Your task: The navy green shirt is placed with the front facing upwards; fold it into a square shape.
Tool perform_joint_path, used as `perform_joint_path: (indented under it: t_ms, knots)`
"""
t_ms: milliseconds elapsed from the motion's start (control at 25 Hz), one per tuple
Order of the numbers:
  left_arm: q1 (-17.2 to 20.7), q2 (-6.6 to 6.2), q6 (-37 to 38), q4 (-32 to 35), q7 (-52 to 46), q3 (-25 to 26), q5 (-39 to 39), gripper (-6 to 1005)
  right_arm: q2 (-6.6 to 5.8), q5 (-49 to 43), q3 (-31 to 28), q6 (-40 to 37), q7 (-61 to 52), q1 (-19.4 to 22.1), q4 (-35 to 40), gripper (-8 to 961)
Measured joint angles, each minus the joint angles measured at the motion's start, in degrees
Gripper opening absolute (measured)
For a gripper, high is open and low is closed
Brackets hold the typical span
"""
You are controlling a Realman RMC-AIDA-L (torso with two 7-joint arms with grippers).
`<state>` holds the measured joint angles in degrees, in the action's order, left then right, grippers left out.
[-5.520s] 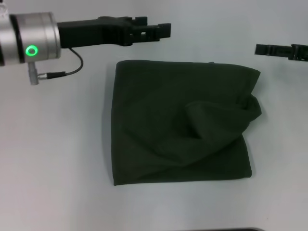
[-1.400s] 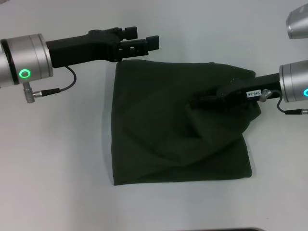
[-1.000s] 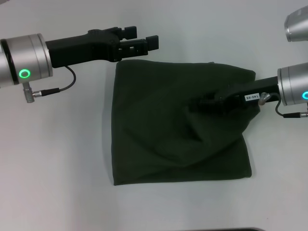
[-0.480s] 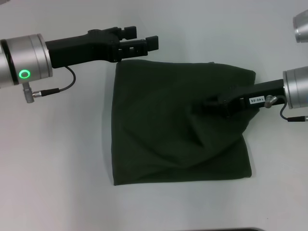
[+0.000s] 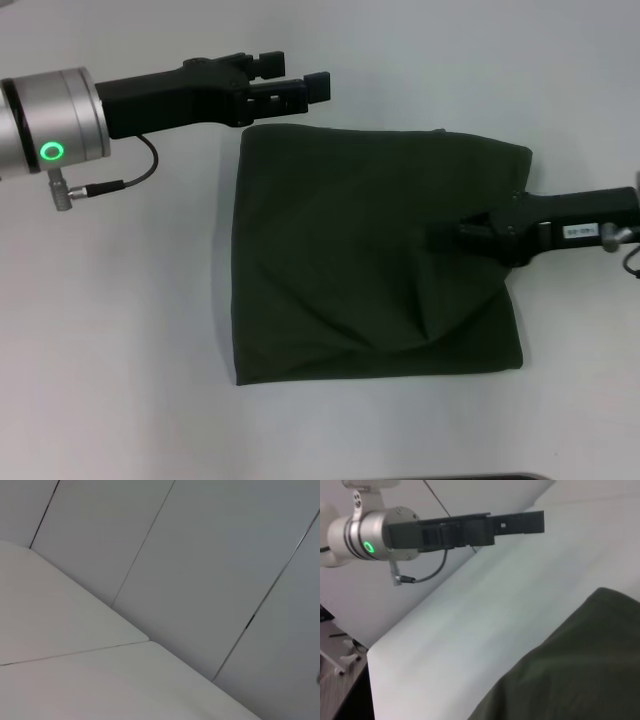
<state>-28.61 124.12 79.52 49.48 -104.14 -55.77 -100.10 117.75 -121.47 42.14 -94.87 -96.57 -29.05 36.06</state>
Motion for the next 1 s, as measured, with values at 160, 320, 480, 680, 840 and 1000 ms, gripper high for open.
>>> perform_joint_path:
  t_ms: [160,320,480,680,840,1000]
  knots:
    - [-0.33,0.07,-0.36,-0.08,0.0,-0.23,0.0,903,-0.29,0.75,-2.37,-2.88,2.16,1.83,0.37,12]
    - [-0.94,0.08,-0.52,-0.91,0.0,-0.26,0.0,903,-0.45,0.86,-4.04,-4.69,3.46,3.29,0.54,12]
    - [-1.24,0.07,-0.51,-1.16,0.0,-0.41,0.0,903,-0.52,0.86,-4.83,-5.08,3.64,4.62,0.87,12]
    - [-1.4,-0.11,-0.08,-2.09,0.2,-1.44,-0.27,903,-0.62,0.78,-6.9,-5.05,3.7,6.07,0.95,11]
    - [-0.82,-0.17,0.1,-2.18,0.98,-2.31,-0.57,904,-0.86,0.71,-8.04,-5.11,3.76,6.89,0.95,11]
    - [1.94,-0.33,2.36,-2.27,4.58,-3.22,-1.16,904,-0.88,0.5,-8.19,-5.14,3.75,7.26,0.95,11]
